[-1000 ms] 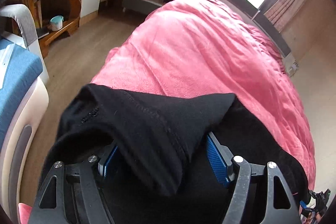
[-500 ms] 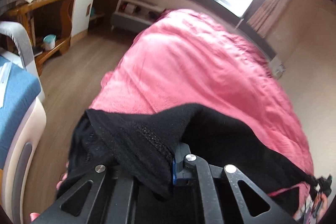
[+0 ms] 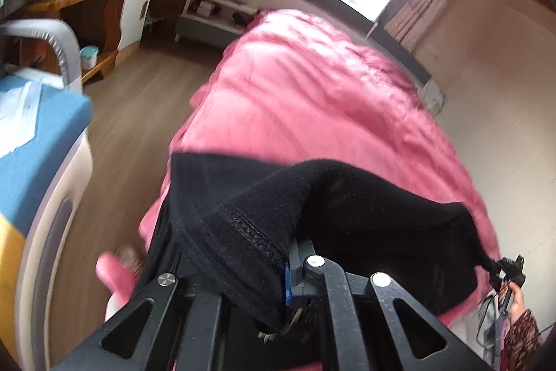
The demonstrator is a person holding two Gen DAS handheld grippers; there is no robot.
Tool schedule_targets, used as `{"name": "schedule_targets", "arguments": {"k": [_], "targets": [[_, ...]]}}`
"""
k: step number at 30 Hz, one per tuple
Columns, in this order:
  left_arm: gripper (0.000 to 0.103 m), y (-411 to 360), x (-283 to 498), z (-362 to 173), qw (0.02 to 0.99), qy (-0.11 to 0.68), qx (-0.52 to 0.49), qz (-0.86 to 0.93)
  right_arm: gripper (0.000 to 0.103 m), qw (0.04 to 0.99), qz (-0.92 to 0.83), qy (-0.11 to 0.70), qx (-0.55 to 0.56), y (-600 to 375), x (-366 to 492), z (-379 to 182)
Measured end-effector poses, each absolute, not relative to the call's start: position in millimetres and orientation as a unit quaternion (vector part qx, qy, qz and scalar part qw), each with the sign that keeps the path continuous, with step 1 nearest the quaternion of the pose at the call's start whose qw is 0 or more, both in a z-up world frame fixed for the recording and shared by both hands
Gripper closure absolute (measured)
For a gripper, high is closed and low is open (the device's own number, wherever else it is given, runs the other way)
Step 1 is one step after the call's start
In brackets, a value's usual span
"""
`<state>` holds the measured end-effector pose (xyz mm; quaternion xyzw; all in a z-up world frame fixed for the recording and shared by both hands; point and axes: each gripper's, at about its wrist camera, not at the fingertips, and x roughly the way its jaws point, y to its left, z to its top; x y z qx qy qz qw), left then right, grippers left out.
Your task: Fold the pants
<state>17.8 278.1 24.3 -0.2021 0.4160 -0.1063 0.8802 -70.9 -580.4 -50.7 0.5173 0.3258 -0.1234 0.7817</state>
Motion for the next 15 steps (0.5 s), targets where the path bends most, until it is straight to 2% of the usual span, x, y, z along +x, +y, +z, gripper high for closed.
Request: {"name": "schedule_targets", "arguments": {"k": [5,8,9,10,11,12,13,14,15], "targets": [[0.095,284,-6,-6,0.869,0.433,-0.218,-0.098,0.087,0.770,-0.130,0.350,0.518,-589,-90,-88],[0.091,282,-15,-14,0.866,0.447,-0.205,-0.093,0.085,0.758,-0.122,0.347,0.539,-594,-97,-94],[0.087,281,-18,-16,0.866,0.451,-0.199,-0.092,0.082,0.755,-0.118,0.347,0.543,-595,-97,-94],[0.078,281,-20,-16,0.866,0.452,-0.193,-0.088,0.081,0.752,-0.115,0.347,0.549,-596,-98,-93],[0.075,283,-23,-16,0.867,0.452,-0.192,-0.086,0.074,0.746,-0.108,0.343,0.560,-597,-97,-94],[0.073,285,-25,-14,0.867,0.448,-0.198,-0.087,0.061,0.743,-0.099,0.337,0.569,-598,-98,-94],[0.071,289,-28,-11,0.868,0.441,-0.209,-0.092,0.056,0.743,-0.093,0.333,0.573,-599,-100,-93],[0.069,291,-29,-9,0.870,0.434,-0.217,-0.093,0.054,0.745,-0.093,0.336,0.568,-597,-97,-90],[0.066,294,-29,-8,0.870,0.430,-0.221,-0.092,0.057,0.752,-0.092,0.348,0.552,-595,-91,-85]]}}
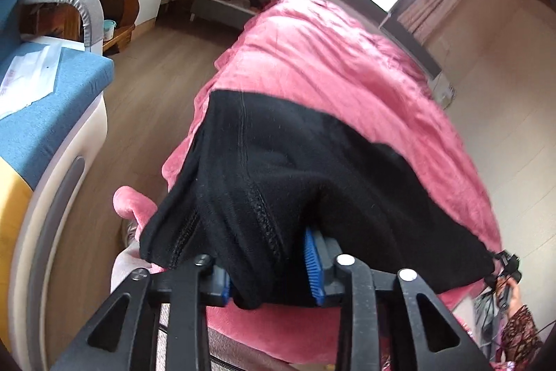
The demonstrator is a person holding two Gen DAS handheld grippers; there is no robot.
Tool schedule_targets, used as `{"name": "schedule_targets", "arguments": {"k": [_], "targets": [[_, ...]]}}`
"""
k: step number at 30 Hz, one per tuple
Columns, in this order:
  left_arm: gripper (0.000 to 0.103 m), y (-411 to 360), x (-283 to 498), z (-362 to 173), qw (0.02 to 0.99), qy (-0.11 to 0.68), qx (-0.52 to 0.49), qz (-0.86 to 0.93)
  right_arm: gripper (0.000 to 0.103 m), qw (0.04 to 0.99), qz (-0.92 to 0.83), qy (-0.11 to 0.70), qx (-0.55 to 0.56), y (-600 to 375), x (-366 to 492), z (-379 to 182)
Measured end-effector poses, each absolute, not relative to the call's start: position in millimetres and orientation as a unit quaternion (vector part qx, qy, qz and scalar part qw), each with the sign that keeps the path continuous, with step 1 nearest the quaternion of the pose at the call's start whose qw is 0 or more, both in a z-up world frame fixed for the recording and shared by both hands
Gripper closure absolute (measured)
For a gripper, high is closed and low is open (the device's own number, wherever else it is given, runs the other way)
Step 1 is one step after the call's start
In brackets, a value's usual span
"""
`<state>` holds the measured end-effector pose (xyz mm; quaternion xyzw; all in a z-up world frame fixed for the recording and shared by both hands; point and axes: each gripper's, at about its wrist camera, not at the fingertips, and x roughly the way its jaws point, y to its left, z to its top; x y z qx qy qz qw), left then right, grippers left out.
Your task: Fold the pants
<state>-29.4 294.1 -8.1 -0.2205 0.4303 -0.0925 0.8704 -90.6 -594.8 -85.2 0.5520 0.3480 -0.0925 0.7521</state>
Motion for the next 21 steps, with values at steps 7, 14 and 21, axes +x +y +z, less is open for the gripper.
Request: {"name": "schedule_targets", "arguments": {"k": [7,14,21], "targets": [[0.094,278,-27,-2,0.878,0.442,-0.159,-0.088,0.088,0.823,-0.045,0.327,0.463,-580,-61,-17],[0.090,287,-36,-7,0.877,0.454,-0.143,-0.071,0.072,0.819,-0.081,0.386,0.418,-601,-50,-52],[0.074,307,-49,-9,0.875,0.461,-0.149,-0.022,0.046,0.810,-0.143,0.329,0.463,-611,-92,-89]]}}
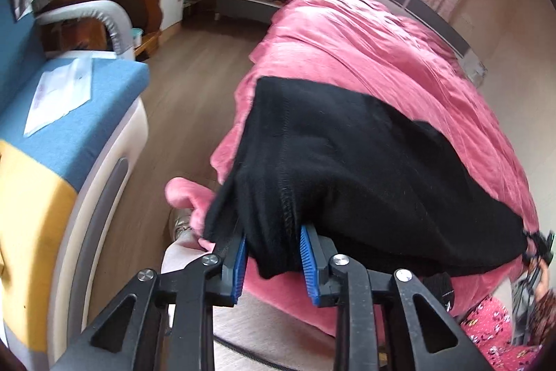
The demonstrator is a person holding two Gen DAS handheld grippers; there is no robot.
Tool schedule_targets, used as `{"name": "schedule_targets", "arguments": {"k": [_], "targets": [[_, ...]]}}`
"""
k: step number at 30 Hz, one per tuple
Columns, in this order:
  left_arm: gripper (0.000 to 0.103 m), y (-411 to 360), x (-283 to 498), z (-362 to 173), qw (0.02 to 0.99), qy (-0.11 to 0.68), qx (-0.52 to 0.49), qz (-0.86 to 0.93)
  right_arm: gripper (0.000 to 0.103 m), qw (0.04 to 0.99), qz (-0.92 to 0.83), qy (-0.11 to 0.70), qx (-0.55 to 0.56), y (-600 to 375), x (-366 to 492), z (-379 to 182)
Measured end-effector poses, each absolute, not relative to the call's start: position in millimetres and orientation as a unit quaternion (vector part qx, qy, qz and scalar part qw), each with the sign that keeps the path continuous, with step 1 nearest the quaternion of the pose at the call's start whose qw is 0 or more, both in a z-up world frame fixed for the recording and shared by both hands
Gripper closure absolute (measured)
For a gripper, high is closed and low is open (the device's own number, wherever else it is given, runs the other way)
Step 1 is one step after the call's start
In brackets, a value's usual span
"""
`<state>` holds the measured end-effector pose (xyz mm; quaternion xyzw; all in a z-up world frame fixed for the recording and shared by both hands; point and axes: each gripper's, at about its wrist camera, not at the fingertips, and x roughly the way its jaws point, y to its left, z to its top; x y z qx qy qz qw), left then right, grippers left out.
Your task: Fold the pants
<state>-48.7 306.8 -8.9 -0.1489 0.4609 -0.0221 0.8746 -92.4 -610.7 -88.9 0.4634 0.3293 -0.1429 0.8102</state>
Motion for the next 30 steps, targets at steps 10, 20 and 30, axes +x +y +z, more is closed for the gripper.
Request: {"name": "schedule_targets", "arguments": {"k": [10,20,30], "targets": [[0.075,332,-61,35,0.908,0.366,-0.202,0.020,0.035,0.805,-0.137,0.339,0.467,-585,-114,-94],[0.072,257,-33,14,0.906,0.402,-0.128,-0.044,0.028,0.793,-0.095,0.335,0.499,-561,-94,-110],[0.072,195,-17,-6,0.910,0.414,-0.017,-0.033,0.028,0.778,-0.103,0.300,0.543,-554,-91,-126]]}}
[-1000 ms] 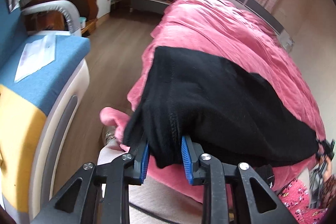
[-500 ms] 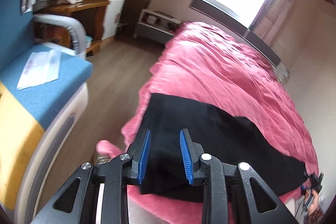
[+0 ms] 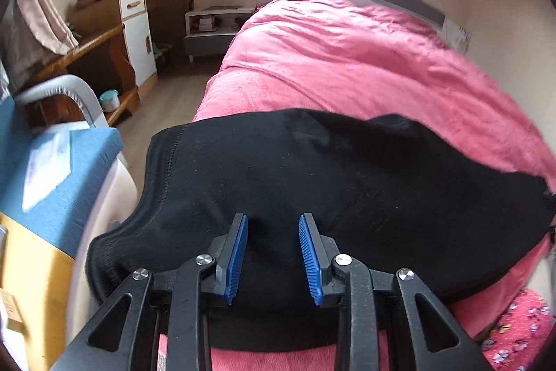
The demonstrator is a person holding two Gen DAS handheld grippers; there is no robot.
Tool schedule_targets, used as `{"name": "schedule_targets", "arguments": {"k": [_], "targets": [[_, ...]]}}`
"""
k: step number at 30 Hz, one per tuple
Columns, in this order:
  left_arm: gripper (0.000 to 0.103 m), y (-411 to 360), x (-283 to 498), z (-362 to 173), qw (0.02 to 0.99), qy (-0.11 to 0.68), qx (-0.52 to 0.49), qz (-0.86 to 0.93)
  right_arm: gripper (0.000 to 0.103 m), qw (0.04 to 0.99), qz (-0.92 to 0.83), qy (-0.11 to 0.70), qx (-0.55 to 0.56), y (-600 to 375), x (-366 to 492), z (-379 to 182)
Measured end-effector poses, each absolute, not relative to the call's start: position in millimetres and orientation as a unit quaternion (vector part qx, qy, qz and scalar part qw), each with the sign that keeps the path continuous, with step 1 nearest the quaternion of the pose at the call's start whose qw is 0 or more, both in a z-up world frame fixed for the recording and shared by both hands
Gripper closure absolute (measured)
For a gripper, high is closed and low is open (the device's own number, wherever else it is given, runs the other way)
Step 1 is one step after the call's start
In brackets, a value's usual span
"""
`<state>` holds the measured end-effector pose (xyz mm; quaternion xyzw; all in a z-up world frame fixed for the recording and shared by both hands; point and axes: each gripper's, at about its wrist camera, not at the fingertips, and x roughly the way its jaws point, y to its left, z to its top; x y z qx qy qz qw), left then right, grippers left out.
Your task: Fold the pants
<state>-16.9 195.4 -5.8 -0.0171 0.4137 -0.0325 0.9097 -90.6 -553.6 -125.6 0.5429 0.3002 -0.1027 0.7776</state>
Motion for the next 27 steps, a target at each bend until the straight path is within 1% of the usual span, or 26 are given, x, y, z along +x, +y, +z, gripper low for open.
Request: {"name": "schedule_targets", "arguments": {"k": [3,8,10,11,13,15,20,21,26,27], "targets": [[0.072,187,-13,-6,0.911,0.411,-0.021,-0.023,0.032,0.778,-0.093,0.299,0.544,-549,-87,-126],[0.070,178,-12,-7,0.909,0.417,-0.016,0.007,0.033,0.782,-0.090,0.299,0.539,-544,-81,-125],[0.069,176,-10,-7,0.909,0.416,-0.013,0.012,0.035,0.785,-0.093,0.301,0.533,-541,-77,-123],[0.069,175,-10,-8,0.909,0.417,-0.012,0.016,0.043,0.787,-0.093,0.301,0.531,-540,-75,-123],[0.069,172,-9,-9,0.908,0.418,-0.009,0.023,0.069,0.787,-0.086,0.303,0.530,-536,-65,-122],[0.069,170,-9,-8,0.908,0.418,-0.010,0.023,0.073,0.789,-0.072,0.302,0.530,-532,-59,-122],[0.069,169,-12,-8,0.909,0.416,-0.014,0.022,0.074,0.793,-0.070,0.305,0.523,-523,-50,-119],[0.069,169,-13,-8,0.910,0.414,-0.016,0.021,0.071,0.792,-0.072,0.303,0.525,-523,-50,-120],[0.069,169,-17,-8,0.912,0.410,-0.024,0.011,0.064,0.789,-0.088,0.306,0.525,-526,-57,-118],[0.069,168,-17,-8,0.912,0.410,-0.023,0.011,0.058,0.793,-0.097,0.305,0.518,-529,-61,-115]]}}
